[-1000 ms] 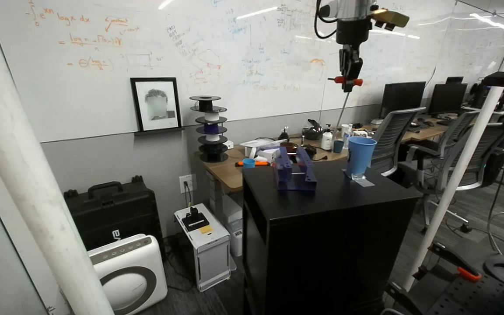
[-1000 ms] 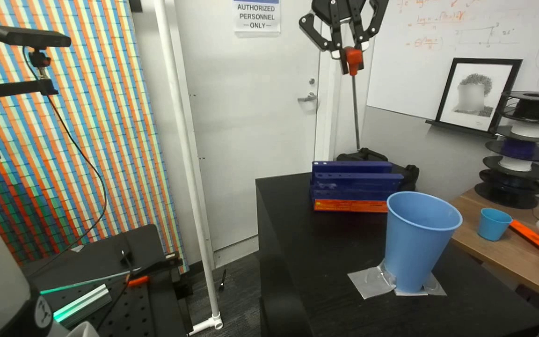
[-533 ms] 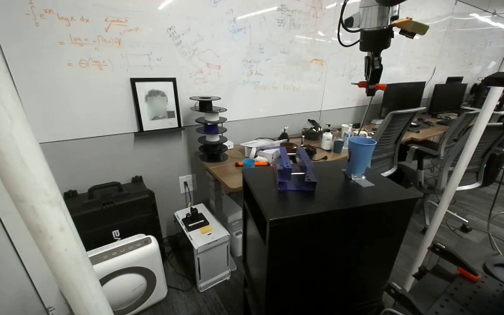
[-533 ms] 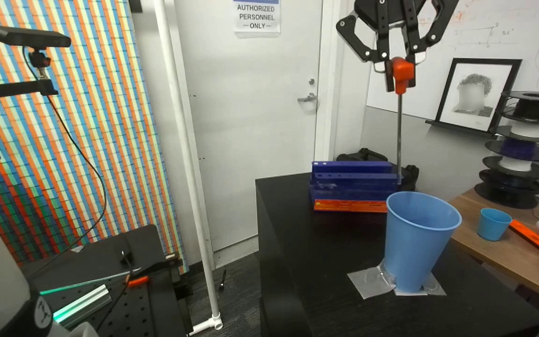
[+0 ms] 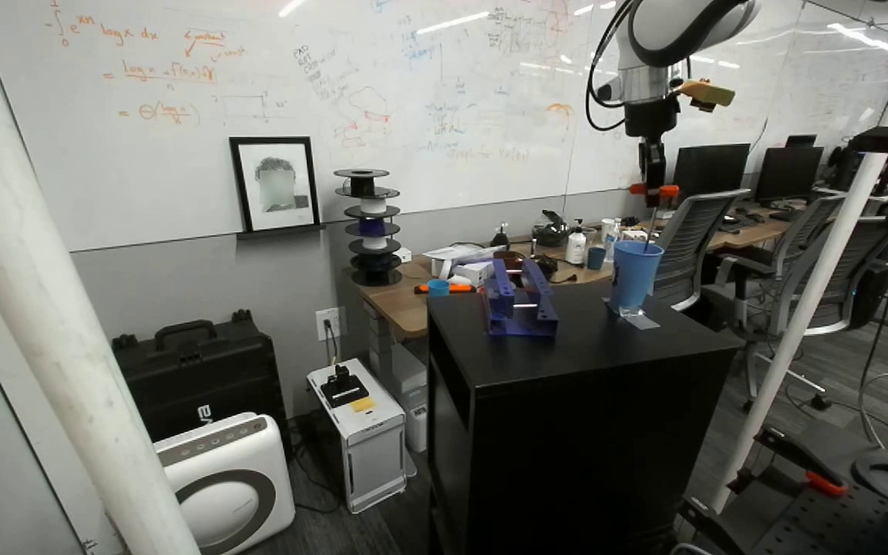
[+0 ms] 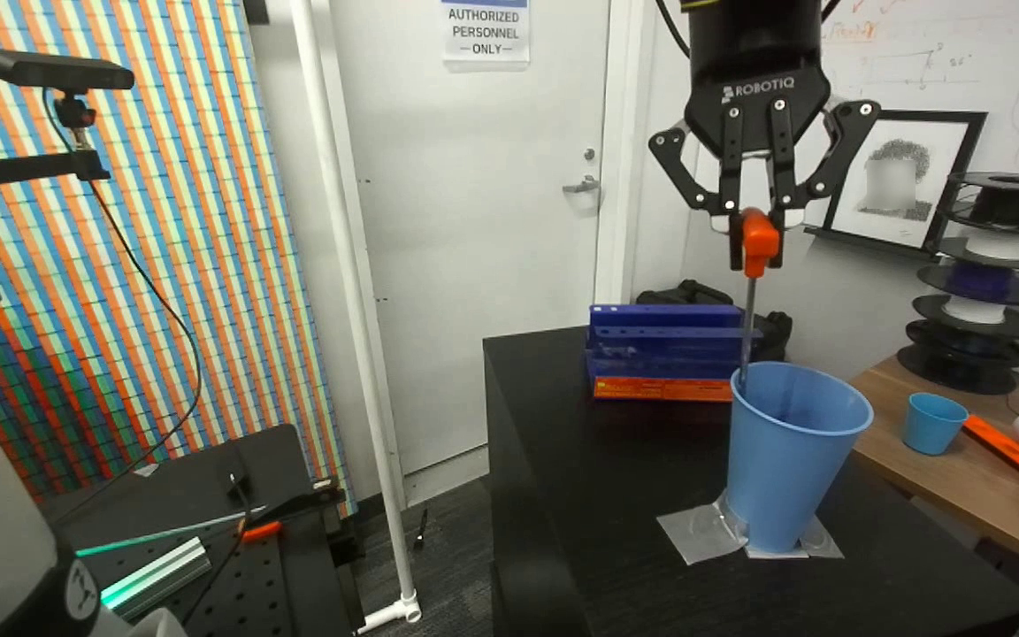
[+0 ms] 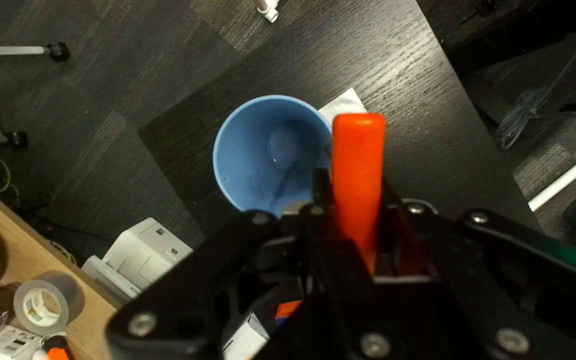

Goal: Put the metal object with the orange handle in the cup

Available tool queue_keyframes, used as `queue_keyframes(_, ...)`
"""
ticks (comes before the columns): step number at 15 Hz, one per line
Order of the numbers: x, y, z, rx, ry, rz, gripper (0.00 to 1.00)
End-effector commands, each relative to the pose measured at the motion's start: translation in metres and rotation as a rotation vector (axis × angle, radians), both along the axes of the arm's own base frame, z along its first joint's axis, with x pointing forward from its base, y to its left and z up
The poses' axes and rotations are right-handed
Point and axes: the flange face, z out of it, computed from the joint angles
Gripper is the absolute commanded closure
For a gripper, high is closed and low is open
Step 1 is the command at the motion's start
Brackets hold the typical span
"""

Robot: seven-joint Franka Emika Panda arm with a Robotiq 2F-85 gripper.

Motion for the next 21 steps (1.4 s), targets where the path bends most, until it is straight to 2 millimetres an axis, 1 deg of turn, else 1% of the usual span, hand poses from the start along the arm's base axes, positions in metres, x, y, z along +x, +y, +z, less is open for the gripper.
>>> queue_keyframes(1, 0.013, -0.01, -0.015, 0.004, 0.029, -0.03, 0.54)
queue_keyframes(2, 0.014, -0.013, -0.019, 0.013, 0.041, -0.036, 0.48)
queue_keyframes(5, 0.015, -0.018, -0.022, 0.026, 0.05, -0.05, 0.23)
queue_keyframes(7, 0.013, -0.017, -0.015, 0.049, 0.045, -0.077, 0.08)
queue_keyframes(8, 0.009, -0.013, -0.005, 0.08, 0.03, -0.113, 0.01)
queue_keyframes(11, 0.005, -0.005, 0.017, 0.167, 0.015, -0.266, 0.0)
queue_keyframes(12, 0.001, -0.004, 0.025, 0.202, 0.018, -0.311, 0.0)
queue_keyframes(16, -0.025, 0.003, 0.05, 0.306, -0.002, -0.504, 0.0)
queue_keyframes(17, -0.007, 0.002, 0.033, 0.261, 0.01, -0.423, 0.0)
queue_keyframes(19, -0.016, 0.003, 0.044, 0.28, 0.001, -0.469, 0.0)
queue_keyframes(21, -0.02, 0.002, 0.046, 0.285, -0.003, -0.481, 0.0)
